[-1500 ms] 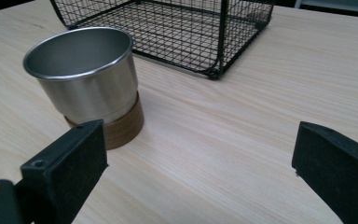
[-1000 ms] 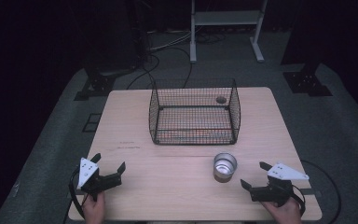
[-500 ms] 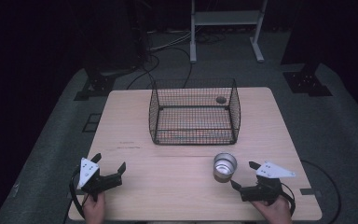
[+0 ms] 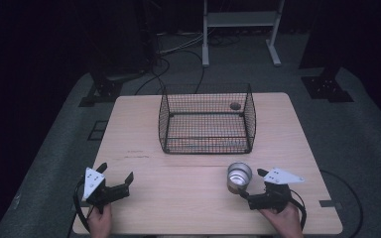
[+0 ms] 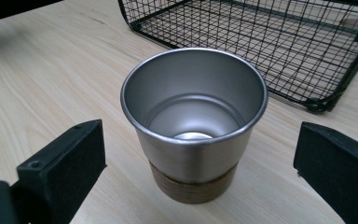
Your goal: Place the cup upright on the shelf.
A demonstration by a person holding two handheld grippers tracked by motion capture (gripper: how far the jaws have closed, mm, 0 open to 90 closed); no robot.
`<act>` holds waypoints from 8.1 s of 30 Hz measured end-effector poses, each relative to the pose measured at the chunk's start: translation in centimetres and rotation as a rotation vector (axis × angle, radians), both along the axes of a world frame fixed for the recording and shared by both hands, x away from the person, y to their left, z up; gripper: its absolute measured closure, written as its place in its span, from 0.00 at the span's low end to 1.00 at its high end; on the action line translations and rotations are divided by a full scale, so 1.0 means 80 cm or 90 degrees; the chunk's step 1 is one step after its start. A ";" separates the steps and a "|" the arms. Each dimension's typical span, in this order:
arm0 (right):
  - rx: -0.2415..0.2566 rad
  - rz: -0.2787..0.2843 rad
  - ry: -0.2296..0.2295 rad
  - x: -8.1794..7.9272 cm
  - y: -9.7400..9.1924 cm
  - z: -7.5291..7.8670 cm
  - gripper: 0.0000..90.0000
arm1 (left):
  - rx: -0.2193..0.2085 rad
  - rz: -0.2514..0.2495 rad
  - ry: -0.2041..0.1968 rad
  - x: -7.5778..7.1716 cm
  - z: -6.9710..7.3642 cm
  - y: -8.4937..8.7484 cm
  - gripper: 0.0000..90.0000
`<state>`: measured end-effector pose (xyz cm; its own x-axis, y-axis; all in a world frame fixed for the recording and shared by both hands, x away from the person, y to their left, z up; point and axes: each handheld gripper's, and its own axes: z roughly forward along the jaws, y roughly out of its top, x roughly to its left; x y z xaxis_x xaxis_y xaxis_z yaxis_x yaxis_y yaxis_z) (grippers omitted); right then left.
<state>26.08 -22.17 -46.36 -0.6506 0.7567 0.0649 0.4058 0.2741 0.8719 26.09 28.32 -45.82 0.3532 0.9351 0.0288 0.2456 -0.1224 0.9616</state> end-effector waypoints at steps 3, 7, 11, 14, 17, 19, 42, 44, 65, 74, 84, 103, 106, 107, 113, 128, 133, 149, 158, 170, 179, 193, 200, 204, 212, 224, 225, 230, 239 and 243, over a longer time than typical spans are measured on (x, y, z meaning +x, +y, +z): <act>0.000 0.005 0.011 0.003 0.004 -0.001 0.01 | 0.000 -0.001 0.000 0.000 0.000 0.000 0.00; -0.002 0.003 0.024 0.007 0.008 -0.005 0.01 | -0.002 -0.001 -0.001 0.000 0.000 -0.001 0.00; -0.002 0.002 0.022 0.011 0.012 -0.006 0.01 | -0.001 -0.002 -0.001 0.000 0.000 -0.001 0.00; -0.003 -0.001 0.028 0.015 0.016 -0.008 0.01 | -0.002 -0.001 -0.001 0.000 0.000 0.000 0.00; -0.007 -0.004 0.027 0.017 0.018 -0.010 0.01 | -0.006 0.002 -0.003 -0.001 0.000 0.002 0.00; -0.008 -0.008 0.025 0.019 0.019 -0.010 0.01 | -0.006 0.002 -0.004 -0.001 0.000 0.002 0.00; -0.016 0.004 0.021 0.030 0.033 -0.007 0.14 | -0.004 0.005 -0.004 -0.002 0.001 0.003 0.00; -0.016 0.005 0.022 0.030 0.032 -0.007 0.14 | -0.004 0.006 -0.005 -0.002 0.001 0.004 0.00; -0.017 0.011 0.036 0.032 0.027 -0.001 0.16 | -0.007 0.010 -0.010 -0.002 0.001 0.006 0.00; -0.016 0.021 0.033 0.031 0.027 0.010 0.16 | -0.008 0.006 -0.005 -0.002 0.001 0.006 0.00; -0.012 0.030 0.026 0.031 0.028 0.029 0.17 | -0.007 0.004 0.000 -0.001 0.000 0.006 0.00; -0.017 0.037 0.001 0.043 0.033 0.067 0.17 | -0.003 0.002 0.000 -0.001 0.000 0.004 0.00; -0.017 0.041 -0.006 0.047 0.034 0.076 0.18 | -0.004 0.002 0.000 -0.001 0.000 0.005 0.00; -0.019 0.041 -0.007 0.049 0.035 0.079 0.18 | -0.004 0.003 0.000 -0.001 0.000 0.005 0.00; -0.018 0.047 -0.019 0.059 0.040 0.098 0.19 | -0.005 0.004 -0.001 -0.001 0.000 0.006 0.00; -0.013 0.052 -0.033 0.089 0.049 0.137 0.20 | -0.009 0.006 0.000 -0.001 0.000 0.006 0.00; -0.014 0.055 -0.042 0.101 0.054 0.153 0.20 | -0.010 0.006 -0.001 -0.001 0.000 0.006 0.00; -0.013 0.055 -0.038 0.148 0.079 0.183 0.20 | -0.011 0.007 -0.005 -0.002 0.000 0.010 0.00; -0.021 0.054 -0.041 0.172 0.093 0.199 0.20 | -0.014 0.007 -0.003 -0.004 0.001 0.009 0.00; -0.024 0.053 -0.034 0.200 0.108 0.203 0.20 | -0.007 0.001 -0.002 -0.003 0.000 0.006 0.00; -0.034 0.049 -0.028 0.222 0.117 0.202 0.20 | -0.003 -0.006 0.002 -0.002 -0.001 0.002 0.00; -0.039 0.047 -0.014 0.254 0.130 0.196 0.20 | 0.004 -0.013 0.005 0.000 -0.002 -0.002 0.00; -0.041 0.044 -0.009 0.271 0.134 0.188 0.20 | 0.001 -0.012 0.006 0.000 -0.002 0.000 0.00; -0.046 0.040 0.002 0.281 0.136 0.178 0.20 | 0.003 -0.013 0.006 0.000 -0.001 0.000 0.00; -0.029 0.037 0.029 0.298 0.138 0.160 0.20 | 0.004 -0.009 0.005 -0.001 -0.001 0.001 0.00; -0.022 0.025 0.061 0.313 0.129 0.137 0.19 | 0.002 -0.007 0.003 -0.001 -0.001 0.002 0.00; -0.018 0.024 0.068 0.314 0.127 0.134 0.19 | 0.001 -0.008 0.002 -0.002 -0.001 0.003 0.00; -0.027 0.023 0.080 0.317 0.125 0.124 0.19 | 0.002 -0.006 0.005 -0.001 -0.002 0.004 0.00; -0.054 0.027 0.091 0.325 0.128 0.108 0.19 | 0.003 -0.006 0.003 0.000 -0.002 0.005 0.00; -0.050 0.024 0.100 0.329 0.126 0.103 0.19 | 0.001 -0.001 0.001 -0.001 -0.001 0.008 0.00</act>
<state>52.36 -12.09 -38.09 -0.6648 0.7390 0.1089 0.5234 0.3568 0.7738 26.04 28.93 -45.93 0.3554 0.9342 0.0292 0.2473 -0.1241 0.9610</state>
